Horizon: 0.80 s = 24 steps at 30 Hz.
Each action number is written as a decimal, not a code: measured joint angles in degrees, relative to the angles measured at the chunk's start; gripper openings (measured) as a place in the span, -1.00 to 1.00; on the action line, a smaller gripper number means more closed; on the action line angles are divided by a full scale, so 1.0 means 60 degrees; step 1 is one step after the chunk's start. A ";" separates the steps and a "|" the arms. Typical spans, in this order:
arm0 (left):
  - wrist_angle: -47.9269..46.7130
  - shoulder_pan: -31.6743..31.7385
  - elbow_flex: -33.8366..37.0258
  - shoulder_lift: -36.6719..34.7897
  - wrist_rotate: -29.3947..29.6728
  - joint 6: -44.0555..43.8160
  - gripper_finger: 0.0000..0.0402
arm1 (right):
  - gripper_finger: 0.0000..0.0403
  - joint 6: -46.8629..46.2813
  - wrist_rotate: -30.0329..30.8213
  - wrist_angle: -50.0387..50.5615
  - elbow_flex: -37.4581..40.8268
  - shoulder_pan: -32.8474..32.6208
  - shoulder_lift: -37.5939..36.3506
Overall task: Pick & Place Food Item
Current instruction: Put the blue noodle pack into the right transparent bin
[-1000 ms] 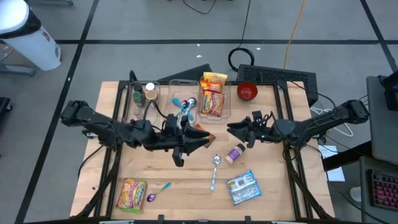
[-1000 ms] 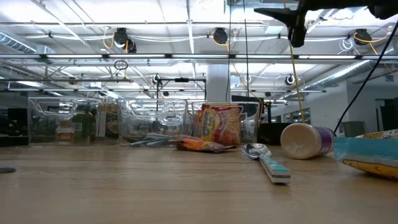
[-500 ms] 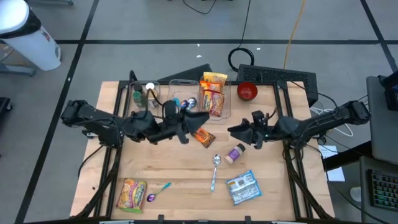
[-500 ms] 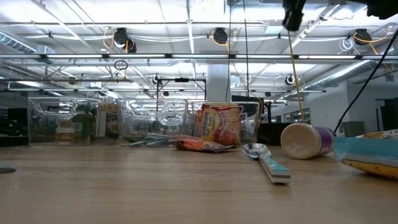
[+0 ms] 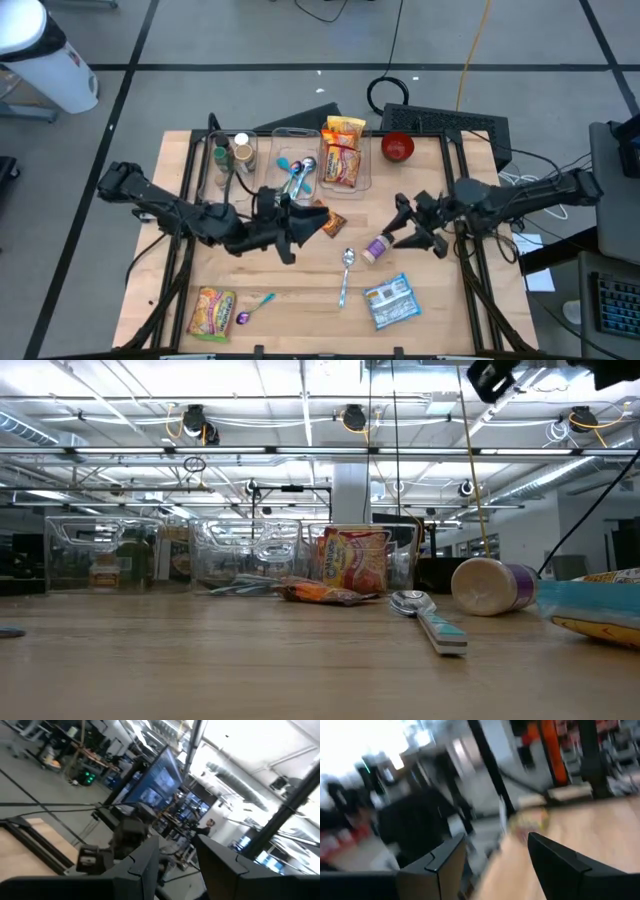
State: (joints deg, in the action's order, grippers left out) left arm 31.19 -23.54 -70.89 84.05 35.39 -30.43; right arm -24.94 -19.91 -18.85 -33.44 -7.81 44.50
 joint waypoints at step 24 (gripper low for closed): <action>-0.1622 0.0035 -0.0004 0.0011 0.0151 -0.1717 -0.32 | 0.31 -0.1183 -0.0169 1.0863 -0.2628 -0.1323 0.0378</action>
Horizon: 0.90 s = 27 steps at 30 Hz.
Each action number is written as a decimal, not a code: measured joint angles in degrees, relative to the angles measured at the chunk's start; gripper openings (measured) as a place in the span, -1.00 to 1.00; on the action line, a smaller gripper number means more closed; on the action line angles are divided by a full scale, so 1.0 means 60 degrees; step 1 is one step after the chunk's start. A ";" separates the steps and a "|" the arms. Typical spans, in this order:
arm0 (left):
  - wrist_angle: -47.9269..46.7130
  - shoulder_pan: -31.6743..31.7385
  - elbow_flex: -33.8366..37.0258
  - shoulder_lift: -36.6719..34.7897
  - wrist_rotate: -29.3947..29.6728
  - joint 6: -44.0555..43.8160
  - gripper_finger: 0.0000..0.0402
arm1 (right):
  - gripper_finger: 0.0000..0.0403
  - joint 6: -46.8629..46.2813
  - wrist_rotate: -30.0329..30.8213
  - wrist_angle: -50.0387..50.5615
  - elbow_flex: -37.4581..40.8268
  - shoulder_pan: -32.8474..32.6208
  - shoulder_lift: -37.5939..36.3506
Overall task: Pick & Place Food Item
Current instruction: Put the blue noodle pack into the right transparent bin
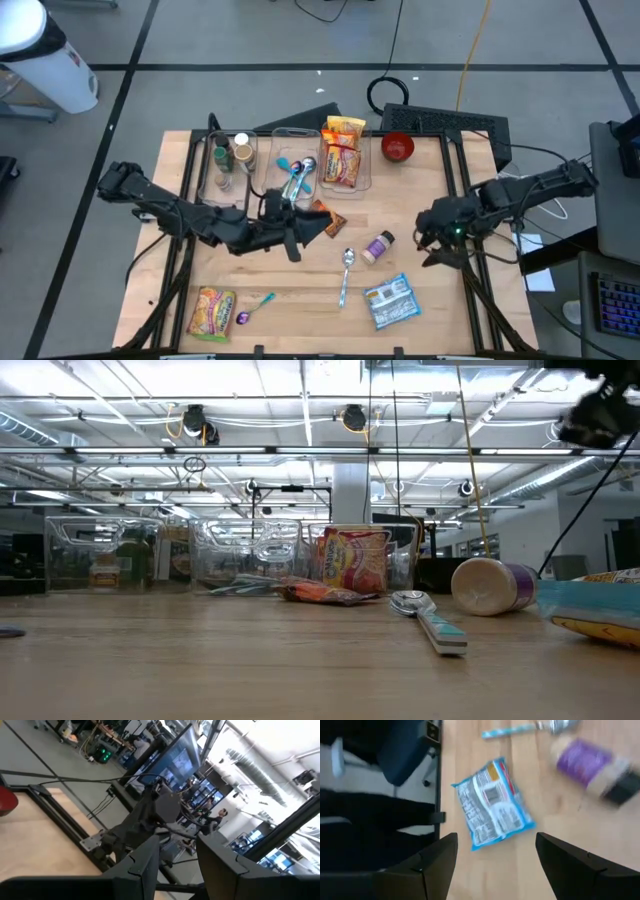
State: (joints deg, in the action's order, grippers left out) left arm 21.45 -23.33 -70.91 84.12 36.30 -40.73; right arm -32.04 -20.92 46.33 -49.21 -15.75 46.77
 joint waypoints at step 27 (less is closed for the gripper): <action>-0.0176 0.0047 -0.0007 0.0675 0.0233 -0.0777 -0.32 | 0.22 -0.7048 0.2660 -0.7730 0.6081 -0.2728 -0.0127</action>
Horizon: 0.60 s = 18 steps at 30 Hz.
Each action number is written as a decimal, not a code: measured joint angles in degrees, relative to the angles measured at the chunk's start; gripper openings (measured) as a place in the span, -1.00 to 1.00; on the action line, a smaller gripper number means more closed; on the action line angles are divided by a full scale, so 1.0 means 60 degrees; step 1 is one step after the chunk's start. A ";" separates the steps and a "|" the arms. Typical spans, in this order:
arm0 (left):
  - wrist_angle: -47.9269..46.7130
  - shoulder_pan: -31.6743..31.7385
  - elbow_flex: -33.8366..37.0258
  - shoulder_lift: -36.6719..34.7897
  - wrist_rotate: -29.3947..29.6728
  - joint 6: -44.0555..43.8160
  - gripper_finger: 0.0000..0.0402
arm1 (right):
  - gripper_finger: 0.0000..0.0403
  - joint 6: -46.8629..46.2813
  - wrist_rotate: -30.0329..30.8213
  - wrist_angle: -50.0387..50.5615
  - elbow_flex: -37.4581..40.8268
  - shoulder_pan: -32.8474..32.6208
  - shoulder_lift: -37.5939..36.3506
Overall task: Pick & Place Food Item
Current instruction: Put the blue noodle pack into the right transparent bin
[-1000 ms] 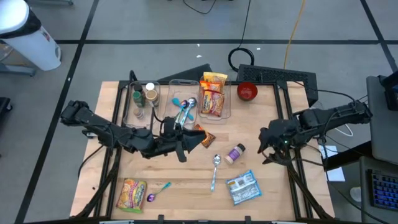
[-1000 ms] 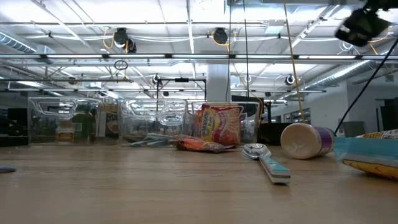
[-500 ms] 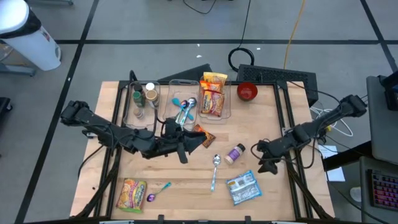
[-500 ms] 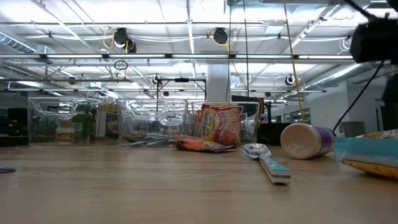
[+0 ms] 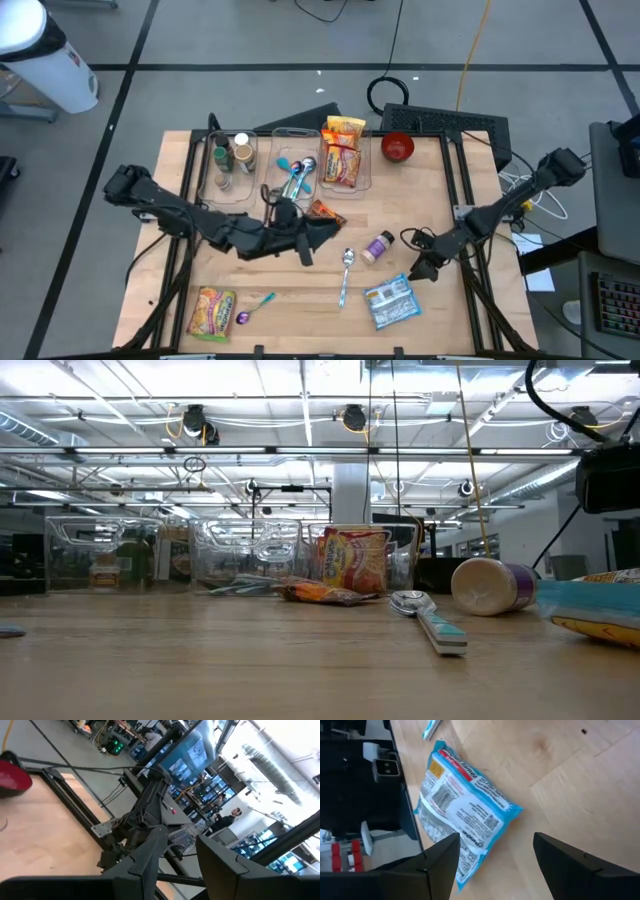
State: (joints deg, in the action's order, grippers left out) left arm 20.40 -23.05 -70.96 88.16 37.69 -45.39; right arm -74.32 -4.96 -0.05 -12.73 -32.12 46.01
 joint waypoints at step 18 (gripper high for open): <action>0.2361 0.0481 0.0000 0.1460 -0.0562 -0.0564 -0.32 | -0.02 0.0286 0.0093 -0.2176 0.0006 -0.0167 0.2644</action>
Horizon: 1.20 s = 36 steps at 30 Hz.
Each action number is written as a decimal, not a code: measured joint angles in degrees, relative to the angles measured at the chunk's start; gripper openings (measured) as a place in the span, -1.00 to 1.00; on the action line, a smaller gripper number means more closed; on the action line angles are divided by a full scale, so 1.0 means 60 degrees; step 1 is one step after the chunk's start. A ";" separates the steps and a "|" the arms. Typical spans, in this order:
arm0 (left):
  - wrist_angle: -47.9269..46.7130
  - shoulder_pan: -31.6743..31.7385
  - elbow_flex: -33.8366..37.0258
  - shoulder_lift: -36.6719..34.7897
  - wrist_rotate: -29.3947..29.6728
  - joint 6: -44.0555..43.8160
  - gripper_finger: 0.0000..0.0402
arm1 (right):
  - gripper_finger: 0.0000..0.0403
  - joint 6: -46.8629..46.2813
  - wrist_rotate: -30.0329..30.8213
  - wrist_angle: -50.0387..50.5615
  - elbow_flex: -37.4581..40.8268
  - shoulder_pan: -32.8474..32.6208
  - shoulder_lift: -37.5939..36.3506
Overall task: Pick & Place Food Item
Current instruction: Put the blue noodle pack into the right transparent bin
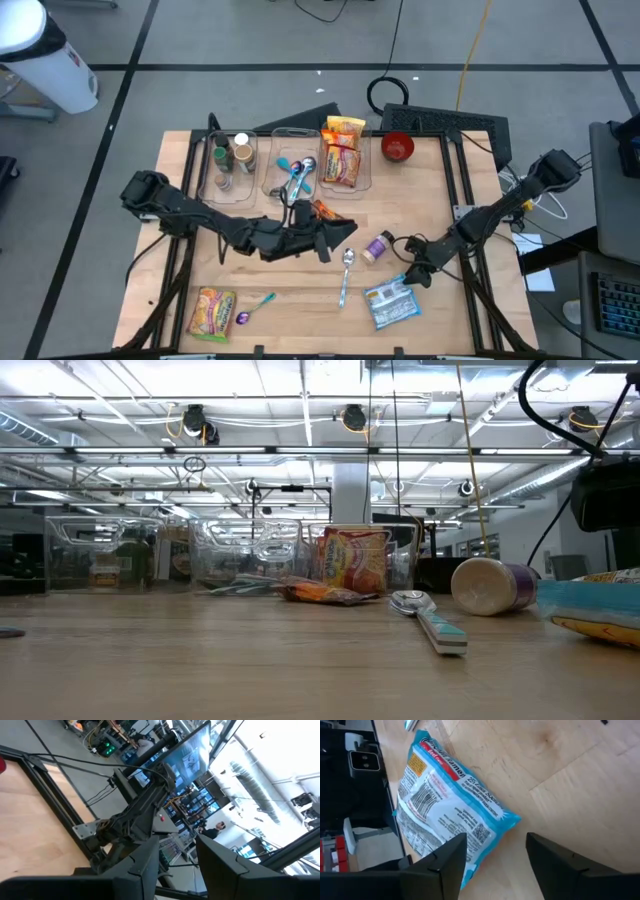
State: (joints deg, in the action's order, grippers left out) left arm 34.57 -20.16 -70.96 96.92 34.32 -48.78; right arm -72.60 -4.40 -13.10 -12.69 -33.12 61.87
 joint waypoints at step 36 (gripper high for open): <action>-0.0173 0.0113 -0.1280 -0.0004 -0.0345 0.1971 -0.32 | -1.00 -0.1107 -0.0286 -0.8174 -0.0004 0.4172 -0.1810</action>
State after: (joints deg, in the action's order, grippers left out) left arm 33.53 -19.49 -78.64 96.90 32.25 -36.95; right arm -79.25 -6.11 -62.15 -12.71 -8.09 51.01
